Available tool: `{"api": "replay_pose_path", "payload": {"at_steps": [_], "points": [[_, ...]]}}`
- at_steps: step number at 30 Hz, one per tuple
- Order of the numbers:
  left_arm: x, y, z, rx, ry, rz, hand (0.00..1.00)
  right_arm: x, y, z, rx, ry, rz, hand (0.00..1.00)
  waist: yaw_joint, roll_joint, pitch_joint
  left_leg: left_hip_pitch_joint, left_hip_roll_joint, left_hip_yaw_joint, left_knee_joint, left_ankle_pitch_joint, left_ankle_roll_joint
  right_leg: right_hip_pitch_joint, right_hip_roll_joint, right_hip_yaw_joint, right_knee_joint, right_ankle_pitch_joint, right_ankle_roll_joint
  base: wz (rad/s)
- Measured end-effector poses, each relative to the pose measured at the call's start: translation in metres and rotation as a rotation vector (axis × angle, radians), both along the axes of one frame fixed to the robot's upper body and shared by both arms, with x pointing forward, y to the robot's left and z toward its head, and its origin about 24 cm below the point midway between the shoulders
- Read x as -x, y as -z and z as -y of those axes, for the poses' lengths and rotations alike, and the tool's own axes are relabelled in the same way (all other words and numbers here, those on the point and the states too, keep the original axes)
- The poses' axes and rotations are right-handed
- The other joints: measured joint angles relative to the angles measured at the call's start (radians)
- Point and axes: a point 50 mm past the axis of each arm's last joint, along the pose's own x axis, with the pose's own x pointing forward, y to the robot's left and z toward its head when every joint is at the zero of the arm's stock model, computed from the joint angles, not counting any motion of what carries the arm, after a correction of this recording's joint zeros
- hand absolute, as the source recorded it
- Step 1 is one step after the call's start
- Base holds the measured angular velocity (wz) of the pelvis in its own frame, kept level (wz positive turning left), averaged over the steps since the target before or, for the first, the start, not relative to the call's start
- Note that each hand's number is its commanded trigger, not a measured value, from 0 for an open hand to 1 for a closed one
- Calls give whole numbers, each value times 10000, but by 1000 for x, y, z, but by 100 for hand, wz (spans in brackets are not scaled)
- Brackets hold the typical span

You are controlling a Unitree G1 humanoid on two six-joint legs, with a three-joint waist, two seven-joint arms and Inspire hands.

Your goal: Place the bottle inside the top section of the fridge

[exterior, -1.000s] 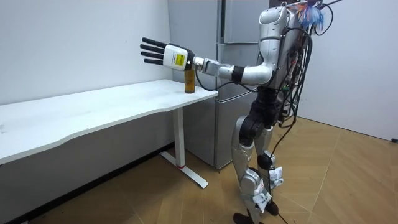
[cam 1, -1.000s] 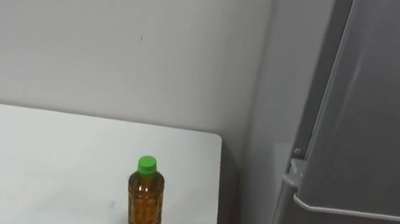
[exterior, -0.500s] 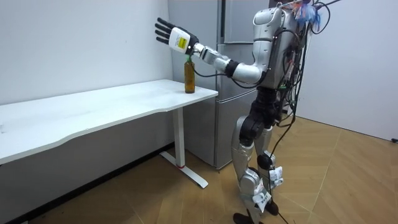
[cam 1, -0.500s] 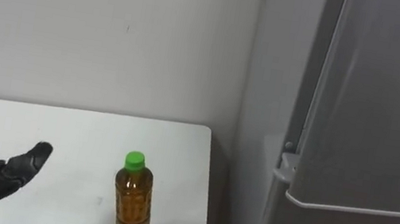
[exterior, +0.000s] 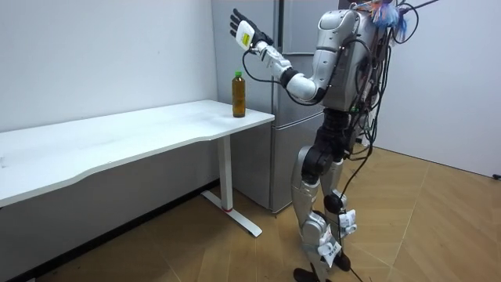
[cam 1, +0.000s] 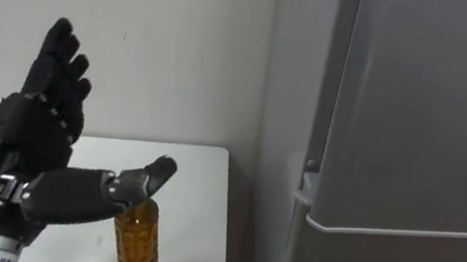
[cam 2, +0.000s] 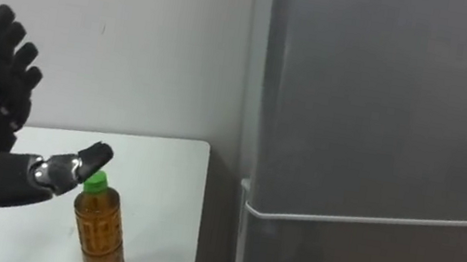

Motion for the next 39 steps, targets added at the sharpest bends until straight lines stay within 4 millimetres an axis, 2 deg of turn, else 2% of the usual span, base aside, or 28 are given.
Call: {"api": "replay_pose_path", "payload": {"at_steps": [2, 12, 16, 22, 32, 39], "points": [[-1, 0, 6, 107, 480, -8, 0, -1, 0, -1, -13, -80, 10, 0, -150, -5, 1, -16, -5, 8, -5, 0, 0, 6, 3, -2, -4, 1, 0, 0], [-1, 2, 32, 491, 2296, -210, 0, -4, 1, 0, -7, 123, -180, 0, -295, 56, -42, -87, -2, -15, -1, 1, 0, -165, 16, 16, -52, 10, -11, 0], [-2, 1, 40, 902, 2986, -238, 0, -6, 1, -1, -4, 139, -253, 0, -489, 72, -49, -90, 1, -15, -1, 1, 0, -159, 13, 7, -63, 13, -13, 0], [-4, -7, 57, 509, 3989, 10, 0, -12, 0, 1, 92, -292, -218, 0, -544, 112, -35, -155, 8, -13, -4, 0, 0, -178, 9, -3, -2, 19, -16, 0], [-1, -2, 72, -63, 5181, -227, 0, -17, 0, 0, 71, -534, -136, 0, -810, 184, -22, -197, 42, 26, 7, 0, 1, -185, 13, 23, 13, 23, -23, 0], [3, 3, 82, -798, 6344, -311, 0, -21, -1, 1, -138, -689, -101, 0, -813, 196, -16, -240, 45, 58, 40, 0, 0, -325, -3, 61, 25, 25, -31, 0]]}}
